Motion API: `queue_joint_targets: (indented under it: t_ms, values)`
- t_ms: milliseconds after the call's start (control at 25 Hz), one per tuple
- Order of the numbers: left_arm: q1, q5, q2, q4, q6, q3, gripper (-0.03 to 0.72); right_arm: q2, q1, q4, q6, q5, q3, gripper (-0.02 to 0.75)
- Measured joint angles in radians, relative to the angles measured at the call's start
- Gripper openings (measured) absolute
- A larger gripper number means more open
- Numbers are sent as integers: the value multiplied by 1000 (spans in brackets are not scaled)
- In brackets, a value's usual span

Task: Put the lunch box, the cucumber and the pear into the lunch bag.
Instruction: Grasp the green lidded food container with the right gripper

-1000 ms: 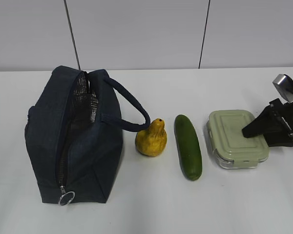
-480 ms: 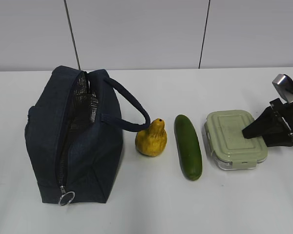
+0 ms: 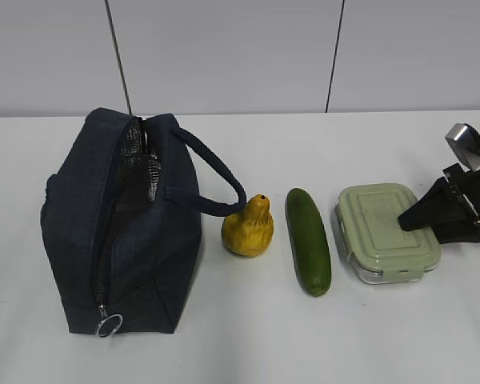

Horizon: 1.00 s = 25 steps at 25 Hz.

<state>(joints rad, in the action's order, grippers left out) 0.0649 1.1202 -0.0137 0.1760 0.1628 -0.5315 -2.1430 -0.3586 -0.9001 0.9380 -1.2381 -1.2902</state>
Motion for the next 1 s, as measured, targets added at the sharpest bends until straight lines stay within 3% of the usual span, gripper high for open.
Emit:
queue_joint_targets:
  t_ms: [400, 1000]
  values:
    - [0, 0, 0, 1, 0, 0, 466, 0, 0, 3, 0, -2, 0, 396]
    - [0, -51, 113, 124, 0, -2, 466, 0, 0, 5, 0, -5, 0, 394]
